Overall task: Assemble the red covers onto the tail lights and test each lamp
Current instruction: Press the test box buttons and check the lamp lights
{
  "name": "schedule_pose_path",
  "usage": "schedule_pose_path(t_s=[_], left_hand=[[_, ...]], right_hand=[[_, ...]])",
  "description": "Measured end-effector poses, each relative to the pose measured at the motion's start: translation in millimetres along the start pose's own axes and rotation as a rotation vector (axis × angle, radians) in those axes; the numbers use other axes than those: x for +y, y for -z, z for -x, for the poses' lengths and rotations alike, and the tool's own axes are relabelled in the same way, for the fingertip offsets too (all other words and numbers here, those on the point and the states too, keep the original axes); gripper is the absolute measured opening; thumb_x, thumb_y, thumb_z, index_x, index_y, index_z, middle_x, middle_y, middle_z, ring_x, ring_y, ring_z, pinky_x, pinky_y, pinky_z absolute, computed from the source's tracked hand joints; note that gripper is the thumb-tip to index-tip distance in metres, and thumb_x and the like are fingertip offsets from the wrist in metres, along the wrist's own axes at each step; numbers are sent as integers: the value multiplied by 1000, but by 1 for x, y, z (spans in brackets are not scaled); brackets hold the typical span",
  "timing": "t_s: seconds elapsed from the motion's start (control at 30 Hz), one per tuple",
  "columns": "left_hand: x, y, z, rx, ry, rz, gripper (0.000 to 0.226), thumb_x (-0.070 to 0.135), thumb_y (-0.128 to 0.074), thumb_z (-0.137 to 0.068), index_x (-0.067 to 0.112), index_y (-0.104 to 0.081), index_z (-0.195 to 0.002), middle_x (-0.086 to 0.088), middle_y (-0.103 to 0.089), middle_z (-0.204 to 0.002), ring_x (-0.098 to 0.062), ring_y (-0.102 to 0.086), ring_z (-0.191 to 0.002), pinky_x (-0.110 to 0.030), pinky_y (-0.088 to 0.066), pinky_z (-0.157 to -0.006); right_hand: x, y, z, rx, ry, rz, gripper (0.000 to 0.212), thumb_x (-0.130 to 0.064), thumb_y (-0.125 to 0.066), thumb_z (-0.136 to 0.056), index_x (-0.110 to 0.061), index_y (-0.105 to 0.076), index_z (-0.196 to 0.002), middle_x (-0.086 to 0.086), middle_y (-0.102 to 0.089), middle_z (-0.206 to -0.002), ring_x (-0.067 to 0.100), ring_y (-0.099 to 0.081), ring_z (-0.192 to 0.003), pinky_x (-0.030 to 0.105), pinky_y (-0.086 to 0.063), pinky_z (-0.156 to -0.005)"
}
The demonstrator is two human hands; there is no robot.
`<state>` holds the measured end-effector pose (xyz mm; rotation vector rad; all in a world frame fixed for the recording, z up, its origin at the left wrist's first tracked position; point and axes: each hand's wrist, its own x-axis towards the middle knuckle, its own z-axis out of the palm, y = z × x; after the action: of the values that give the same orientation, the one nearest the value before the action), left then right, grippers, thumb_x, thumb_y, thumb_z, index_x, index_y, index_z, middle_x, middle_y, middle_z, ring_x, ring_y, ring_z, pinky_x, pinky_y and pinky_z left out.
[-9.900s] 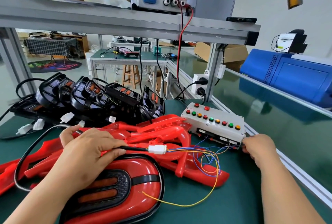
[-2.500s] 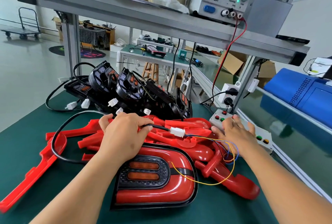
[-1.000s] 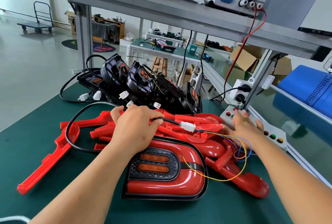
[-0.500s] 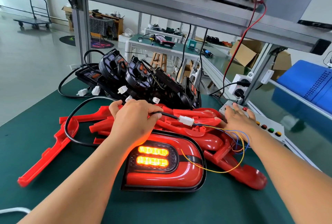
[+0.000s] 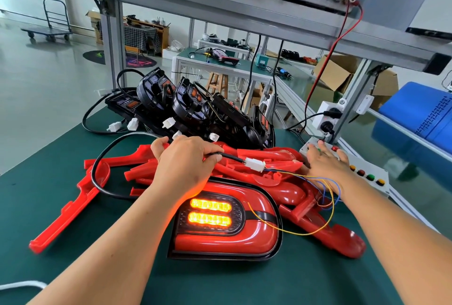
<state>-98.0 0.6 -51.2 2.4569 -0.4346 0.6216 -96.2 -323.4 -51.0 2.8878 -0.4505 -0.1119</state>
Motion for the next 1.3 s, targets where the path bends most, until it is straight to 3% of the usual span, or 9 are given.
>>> schedule_pose_path(t_s=[0.27,0.4,0.57,0.7,0.83,0.9,1.03,1.3], left_hand=[[-1,0,1,4,-2,-1,19,43,-53,-95,46,-68,-106,20,-60,-86,-15,-50,-114,-39,-6,-101],[0,-1,0,-5,-9,-14,20,43,-52,-95,47,-68,-106,22,-55,-84,-13,-51,-113,-43,-8,-103],[-1,-1,1,-2,-7,-6,20,44,-51,-95,47,-68,-106,21,-57,-88,-12,-49,-115,-39,-5,-102],[-1,-1,1,0,-9,-6,20,45,-51,-95,47,-68,-106,21,-56,-89,-12,-49,-114,-39,-5,-102],[-1,-1,1,-6,-5,-11,20,45,-52,-94,47,-68,-105,22,-55,-88,-12,-49,-114,-42,-7,-104],[-2,-2,1,-5,-4,-11,20,45,-52,-94,47,-68,-105,22,-56,-88,-12,-49,-114,-41,-7,-104],[-2,-2,0,-9,-4,-20,20,45,-51,-94,48,-68,-106,21,-58,-90,-12,-50,-113,-42,-8,-104],[-2,-3,0,3,-1,-11,19,45,-53,-93,47,-69,-104,20,-63,-95,-13,-51,-114,-39,-7,-102]], right_hand=[[0,-1,0,0,2,-3,96,-77,-11,-88,-9,-4,-155,8,-6,-164,14,9,-151,46,8,-119],[2,-1,-1,-20,3,-35,111,-84,-2,-71,-12,-3,-156,6,-2,-164,12,10,-150,46,8,-118],[8,-3,-4,-10,-6,-131,94,-79,-17,-86,-18,-3,-156,9,2,-164,12,9,-150,46,4,-119],[13,-5,1,-33,23,-178,114,-88,-14,-67,-19,3,-156,10,5,-164,16,5,-151,45,1,-119],[12,-5,5,-12,42,-208,121,-91,-10,-60,-18,3,-156,10,4,-164,16,5,-151,46,0,-118],[12,-6,4,-6,47,-221,117,-90,-12,-66,-17,1,-156,9,-4,-164,15,7,-151,46,0,-118],[23,-10,9,100,-65,-242,87,-70,-27,-92,-12,-8,-154,8,-12,-164,16,6,-151,45,2,-118],[37,-14,33,46,-93,-153,89,-73,-25,-89,-12,-13,-152,7,-5,-165,15,9,-151,46,0,-120]])
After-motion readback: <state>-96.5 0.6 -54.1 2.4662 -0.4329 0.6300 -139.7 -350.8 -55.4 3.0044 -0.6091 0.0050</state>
